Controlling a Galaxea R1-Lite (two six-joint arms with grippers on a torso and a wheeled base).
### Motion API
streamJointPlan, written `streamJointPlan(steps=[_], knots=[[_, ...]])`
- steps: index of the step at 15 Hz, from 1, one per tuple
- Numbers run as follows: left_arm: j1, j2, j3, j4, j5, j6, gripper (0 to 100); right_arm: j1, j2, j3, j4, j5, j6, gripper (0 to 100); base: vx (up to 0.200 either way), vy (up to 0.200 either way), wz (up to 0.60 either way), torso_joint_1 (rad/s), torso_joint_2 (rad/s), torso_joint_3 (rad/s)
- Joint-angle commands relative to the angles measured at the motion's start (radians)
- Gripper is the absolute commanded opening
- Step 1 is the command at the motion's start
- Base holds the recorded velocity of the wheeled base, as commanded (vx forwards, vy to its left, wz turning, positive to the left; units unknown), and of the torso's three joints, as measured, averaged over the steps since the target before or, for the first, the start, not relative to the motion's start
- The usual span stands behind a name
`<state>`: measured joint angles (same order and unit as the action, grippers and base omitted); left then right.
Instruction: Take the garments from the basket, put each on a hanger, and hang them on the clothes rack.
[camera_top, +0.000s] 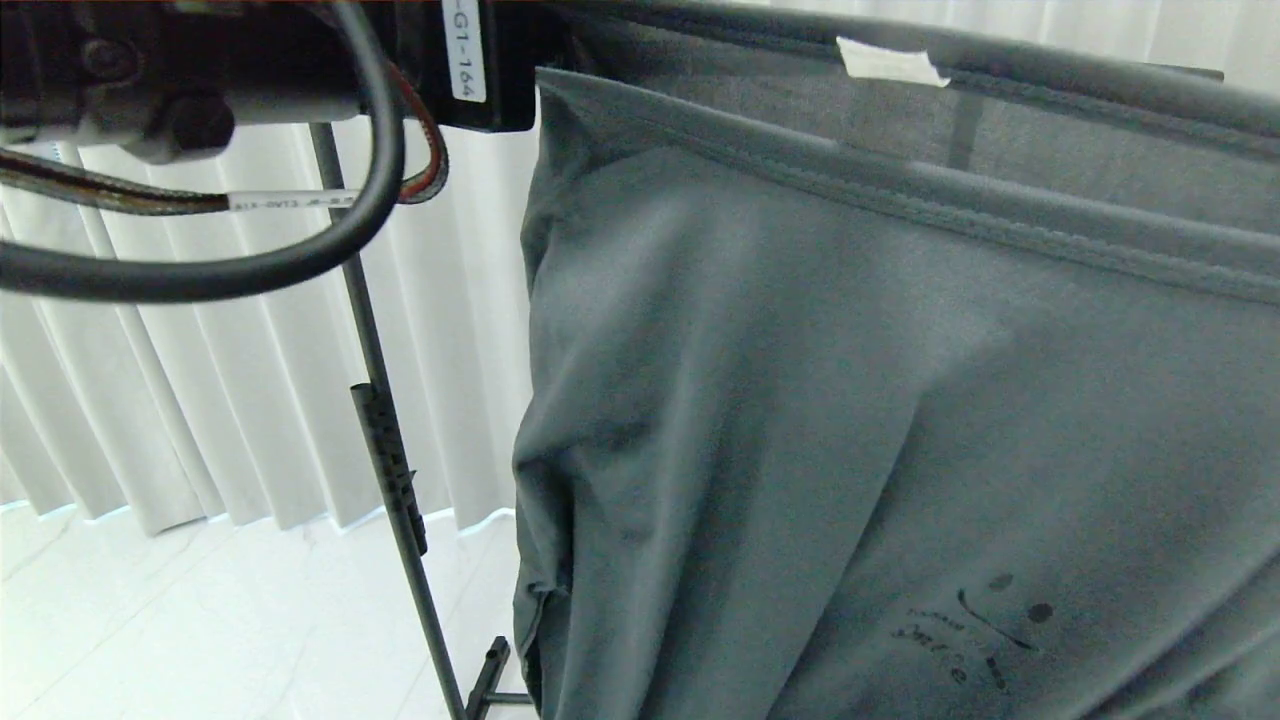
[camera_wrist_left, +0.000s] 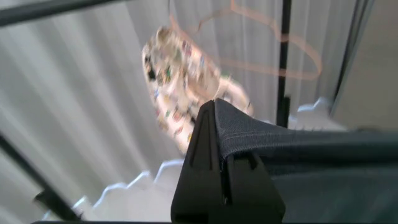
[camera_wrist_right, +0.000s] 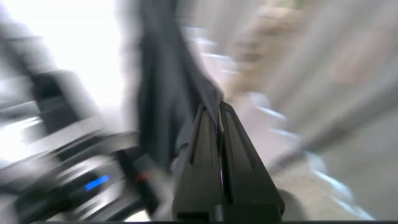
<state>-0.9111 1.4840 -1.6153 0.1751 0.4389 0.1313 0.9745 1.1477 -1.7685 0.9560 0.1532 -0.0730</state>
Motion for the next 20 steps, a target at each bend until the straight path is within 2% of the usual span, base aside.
streamJointPlan(steps=[1, 3, 11, 12, 13, 14, 16, 18, 19, 20], knots=[[0.000, 0.036, -0.014, -0.011, -0.019, 0.002, 0, 0.122, 0.000, -0.022, 0.006, 0.029, 0.032, 0, 0.000, 0.000, 0.00, 0.000, 0.00, 0.000], [0.000, 0.032, -0.017, -0.009, -0.042, 0.002, 0, 0.179, 0.010, -0.022, -0.009, 0.029, 0.067, 0, 0.000, 0.000, 0.00, 0.000, 0.00, 0.000], [-0.003, 0.019, -0.014, -0.005, -0.042, 0.001, 0, 0.168, -0.008, -0.020, -0.005, 0.020, 0.078, 0, 0.000, 0.000, 0.00, 0.000, 0.00, 0.000], [-0.014, -0.001, -0.008, 0.027, -0.042, -0.001, 0, 0.135, -0.005, -0.017, -0.005, -0.014, 0.078, 0, 0.000, 0.000, 0.00, 0.000, 0.00, 0.000], [-0.020, -0.030, -0.009, 0.126, -0.042, -0.010, 0, 0.084, 0.007, -0.012, -0.008, -0.080, 0.070, 0, 0.000, 0.000, 0.00, 0.000, 0.00, 0.000], [-0.022, -0.064, -0.014, 0.233, -0.043, -0.045, 0, 0.049, 0.024, -0.012, -0.016, -0.129, 0.064, 0, 0.000, 0.000, 0.00, 0.000, 0.00, 0.000], [-0.060, -0.107, -0.043, 0.412, -0.043, -0.205, 0, 0.003, 0.060, 0.008, -0.117, -0.155, 0.059, 0, 0.000, 0.000, 0.00, 0.000, 0.00, 0.000], [-0.121, -0.130, -0.086, 0.543, -0.045, -0.352, 0, -0.003, 0.093, 0.073, -0.322, -0.149, 0.059, 0, 0.000, 0.000, 0.00, 0.000, 0.00, 0.000], [-0.189, -0.140, -0.135, 0.636, -0.046, -0.458, 0, 0.000, 0.122, 0.136, -0.520, -0.121, 0.058, 0, 0.000, 0.000, 0.00, 0.000, 0.00, 0.000], [-0.250, -0.146, -0.183, 0.701, -0.057, -0.539, 0, 0.000, 0.147, 0.169, -0.638, -0.095, 0.058, 0, 0.000, 0.000, 0.00, 0.000, 0.00, 0.000]])
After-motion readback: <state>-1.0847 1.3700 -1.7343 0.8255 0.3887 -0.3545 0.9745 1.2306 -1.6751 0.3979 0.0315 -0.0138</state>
